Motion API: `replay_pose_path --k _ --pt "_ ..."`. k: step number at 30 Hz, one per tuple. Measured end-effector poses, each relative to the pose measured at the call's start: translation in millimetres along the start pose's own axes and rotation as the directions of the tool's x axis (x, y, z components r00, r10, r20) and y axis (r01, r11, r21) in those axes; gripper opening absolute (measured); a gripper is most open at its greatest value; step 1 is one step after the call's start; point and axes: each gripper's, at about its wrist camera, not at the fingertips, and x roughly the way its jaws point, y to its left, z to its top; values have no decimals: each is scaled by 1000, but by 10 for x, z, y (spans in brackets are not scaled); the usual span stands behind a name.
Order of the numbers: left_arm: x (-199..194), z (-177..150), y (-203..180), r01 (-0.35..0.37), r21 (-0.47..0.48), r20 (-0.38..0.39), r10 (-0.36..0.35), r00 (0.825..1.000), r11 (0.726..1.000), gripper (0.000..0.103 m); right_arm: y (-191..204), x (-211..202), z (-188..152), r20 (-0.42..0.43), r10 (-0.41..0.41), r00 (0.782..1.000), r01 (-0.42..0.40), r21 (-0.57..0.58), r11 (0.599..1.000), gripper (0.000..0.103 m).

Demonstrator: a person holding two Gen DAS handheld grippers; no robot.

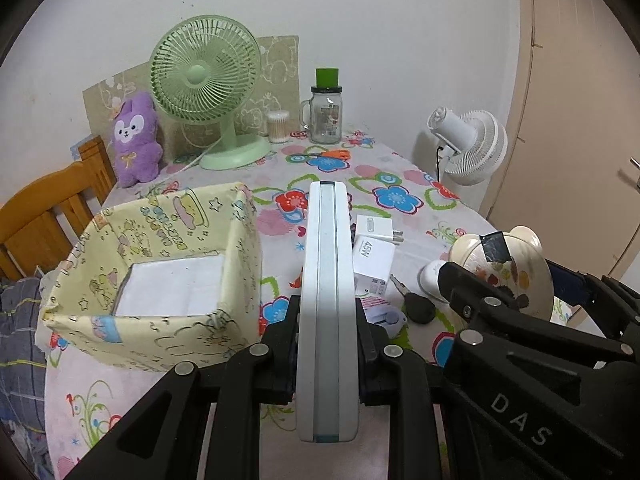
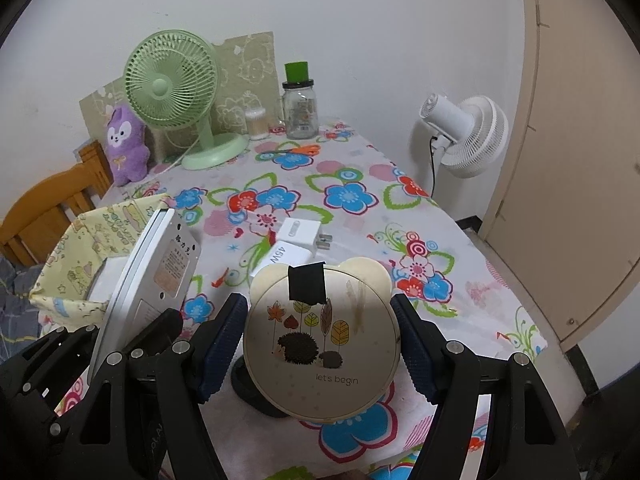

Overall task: Organize rigid objects
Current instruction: 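Lift and carry the remote and disc with both tools over the yellow fabric box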

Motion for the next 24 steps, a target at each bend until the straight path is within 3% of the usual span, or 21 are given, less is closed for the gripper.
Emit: replay_pose_path --k 12,24 --pt "-221 150 217 -28 -10 36 28 999 1000 20 217 -154 172 37 24 999 -23 -10 1000 75" --pt "-246 246 472 -28 -17 24 28 999 999 20 531 -166 305 49 48 998 -46 -37 998 75"
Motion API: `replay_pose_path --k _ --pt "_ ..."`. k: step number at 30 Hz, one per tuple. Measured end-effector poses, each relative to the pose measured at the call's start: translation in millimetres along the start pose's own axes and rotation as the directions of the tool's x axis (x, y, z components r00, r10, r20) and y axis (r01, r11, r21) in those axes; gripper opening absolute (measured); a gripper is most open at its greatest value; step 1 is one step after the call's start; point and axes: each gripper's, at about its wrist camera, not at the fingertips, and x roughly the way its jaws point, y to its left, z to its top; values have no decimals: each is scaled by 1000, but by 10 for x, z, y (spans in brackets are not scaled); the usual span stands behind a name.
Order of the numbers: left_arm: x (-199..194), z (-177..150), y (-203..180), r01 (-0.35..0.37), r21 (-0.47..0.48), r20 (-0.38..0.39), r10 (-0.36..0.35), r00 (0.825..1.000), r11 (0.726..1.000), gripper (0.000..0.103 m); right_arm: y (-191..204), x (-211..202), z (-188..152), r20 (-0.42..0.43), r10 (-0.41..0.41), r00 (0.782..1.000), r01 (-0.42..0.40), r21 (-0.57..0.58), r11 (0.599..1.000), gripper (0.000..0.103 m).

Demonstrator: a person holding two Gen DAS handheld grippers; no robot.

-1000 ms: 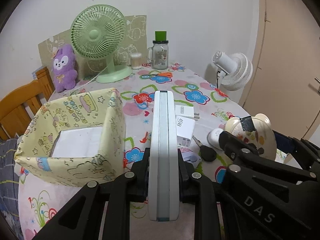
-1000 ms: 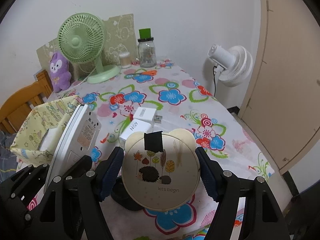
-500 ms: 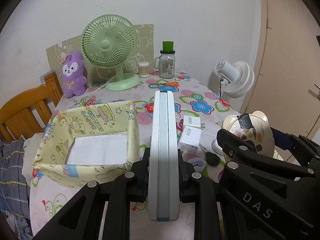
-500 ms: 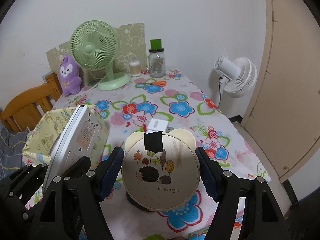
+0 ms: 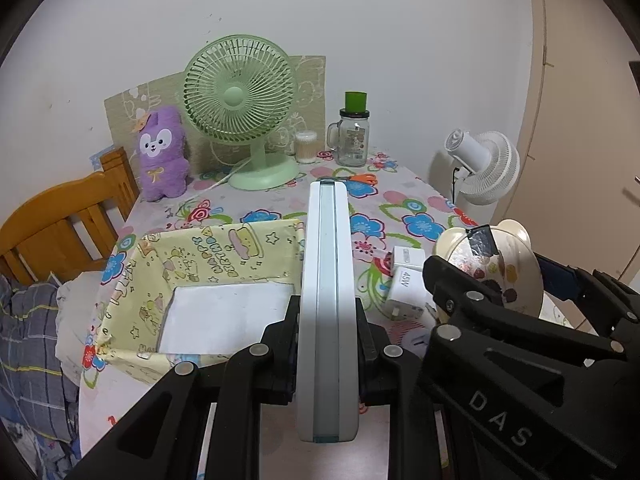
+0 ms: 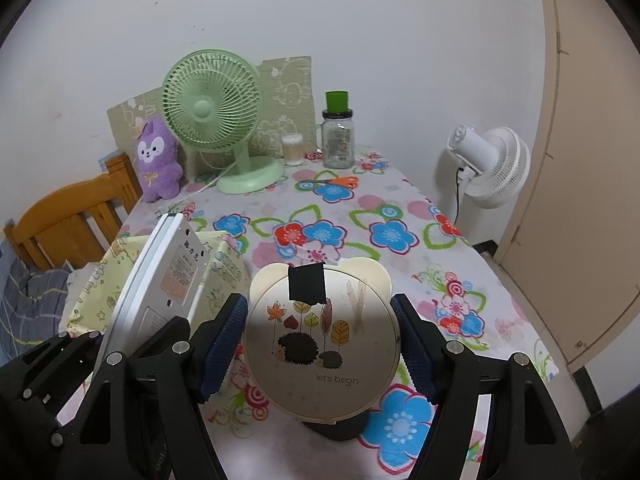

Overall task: Organize rigid objects
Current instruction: 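Lift and carry the remote and disc with both tools over the yellow fabric box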

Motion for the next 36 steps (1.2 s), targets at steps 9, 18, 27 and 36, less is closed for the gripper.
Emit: replay_pose_path --k 9,18,27,36 --pt "27 52 225 -20 -20 -4 20 1000 1000 20 284 89 99 -5 12 1000 -12 -28 1000 75" --pt "88 111 436 -33 -34 -16 33 999 999 20 581 228 217 -23 50 998 -51 -49 998 76" --pt "193 142 632 -56 -44 -29 54 998 997 20 766 381 271 -41 64 997 -67 -64 996 76" --pt "353 182 804 -69 -47 -56 66 996 996 20 920 575 304 -69 68 995 -73 -77 994 76"
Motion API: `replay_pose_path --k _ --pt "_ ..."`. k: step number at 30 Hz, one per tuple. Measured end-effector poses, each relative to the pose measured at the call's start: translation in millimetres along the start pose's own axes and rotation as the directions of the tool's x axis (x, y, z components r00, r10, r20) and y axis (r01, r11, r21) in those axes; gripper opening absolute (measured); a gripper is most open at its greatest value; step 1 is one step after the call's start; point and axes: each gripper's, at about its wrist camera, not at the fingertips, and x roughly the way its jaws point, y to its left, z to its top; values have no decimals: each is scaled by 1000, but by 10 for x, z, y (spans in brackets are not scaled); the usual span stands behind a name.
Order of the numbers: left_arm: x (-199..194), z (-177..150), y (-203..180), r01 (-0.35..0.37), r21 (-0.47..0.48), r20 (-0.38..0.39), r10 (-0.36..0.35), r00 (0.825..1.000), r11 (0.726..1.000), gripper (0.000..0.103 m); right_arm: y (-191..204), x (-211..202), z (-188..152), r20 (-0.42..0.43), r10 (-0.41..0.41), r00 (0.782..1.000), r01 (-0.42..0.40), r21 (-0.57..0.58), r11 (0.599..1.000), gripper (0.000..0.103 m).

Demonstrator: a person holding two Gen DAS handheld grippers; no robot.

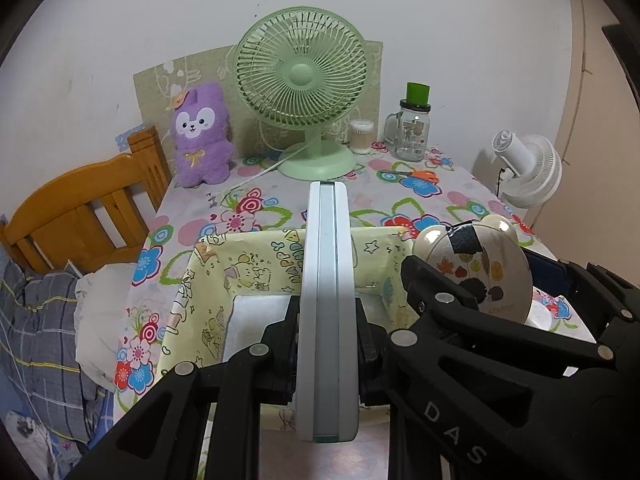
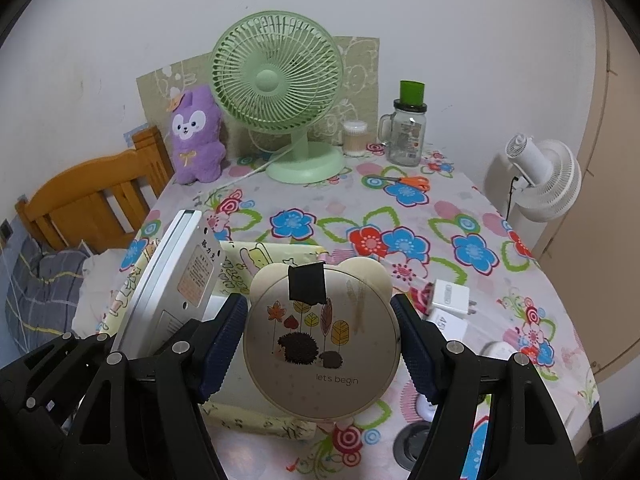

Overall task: Organize rigid objects
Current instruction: 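Lift and carry the remote and disc with both tools over the yellow fabric box, then lower the remote into the box with the left tool while the right tool releases the disc inside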

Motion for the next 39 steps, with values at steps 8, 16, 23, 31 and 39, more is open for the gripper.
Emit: replay_pose_path --k 8,16,23,31,39 --pt "145 19 129 2 -8 -28 -2 1000 1000 20 128 175 63 -29 4 1000 -4 -20 1000 76" --pt "296 39 238 -5 -13 -50 4 999 1000 20 221 395 90 -75 57 996 -58 -3 998 76" --pt "493 25 289 -1 -16 -87 0 996 1000 21 268 612 80 -118 43 992 -43 1 999 76" --pt "627 10 318 14 -23 -112 -16 994 1000 21 282 741 75 -140 5 990 -8 -17 1000 76" --pt "683 -27 335 10 -29 -126 -14 992 1000 50 292 814 42 -155 -5 988 2 -20 1000 76"
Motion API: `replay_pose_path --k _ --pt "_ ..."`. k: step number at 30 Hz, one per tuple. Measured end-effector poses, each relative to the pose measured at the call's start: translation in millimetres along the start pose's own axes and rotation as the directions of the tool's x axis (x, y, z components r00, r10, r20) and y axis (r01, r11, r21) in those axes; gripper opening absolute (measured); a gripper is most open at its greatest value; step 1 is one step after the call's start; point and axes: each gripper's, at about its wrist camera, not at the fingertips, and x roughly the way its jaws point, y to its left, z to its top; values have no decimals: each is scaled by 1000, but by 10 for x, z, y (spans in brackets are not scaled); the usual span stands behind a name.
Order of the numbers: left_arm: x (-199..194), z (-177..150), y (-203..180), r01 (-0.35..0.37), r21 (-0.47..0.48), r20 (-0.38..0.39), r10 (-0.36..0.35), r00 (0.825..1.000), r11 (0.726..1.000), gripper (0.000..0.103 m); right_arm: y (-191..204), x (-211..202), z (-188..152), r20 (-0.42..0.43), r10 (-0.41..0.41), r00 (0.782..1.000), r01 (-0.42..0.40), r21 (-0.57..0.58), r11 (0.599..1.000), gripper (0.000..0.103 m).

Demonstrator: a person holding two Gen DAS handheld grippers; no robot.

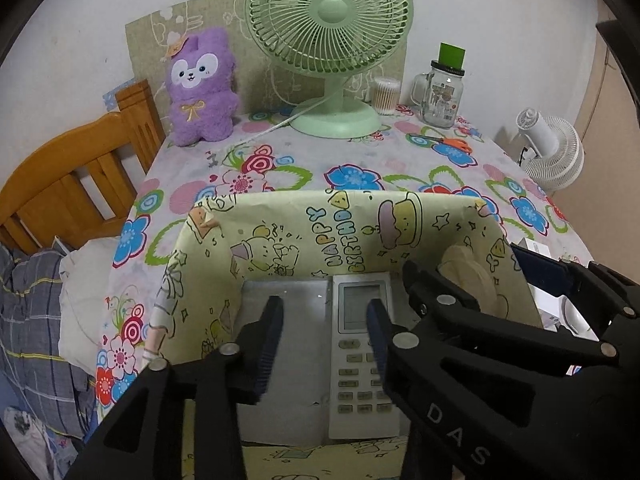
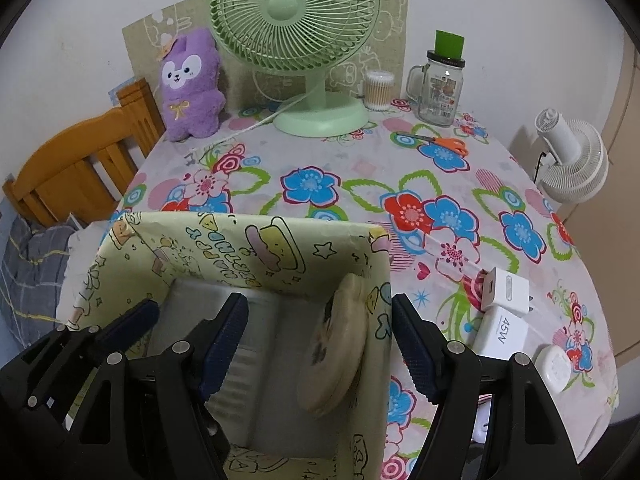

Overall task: Organize rigid objects
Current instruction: 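Lower the remote into the box with the left tool while the right tool releases the disc inside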

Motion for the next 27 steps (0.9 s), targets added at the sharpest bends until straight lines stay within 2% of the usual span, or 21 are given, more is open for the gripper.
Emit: replay_pose_path --k 4,6,11,18,27 --pt "-28 -10 3 -6 1 7 6 1000 1000 67 10 -7 -2 3 -9 1000 10 -16 1000 78" --pt "-58 -17 -13 -8 6 10 8 1000 1000 69 18 -24 -2 2 -3 1000 3 -27 1000 84" --pt "-182 -28 -66 -10 18 36 9 999 1000 76 16 -138 -10 31 1 1000 0 -42 999 90" --pt "-338 -70 -177 -18 35 64 16 998 999 80 -56 -315 -53 61 -5 998 8 -41 999 96" --pt "-462 -132 -315 -19 40 77 15 997 999 82 -164 -493 -136 74 -15 997 18 -37 999 97"
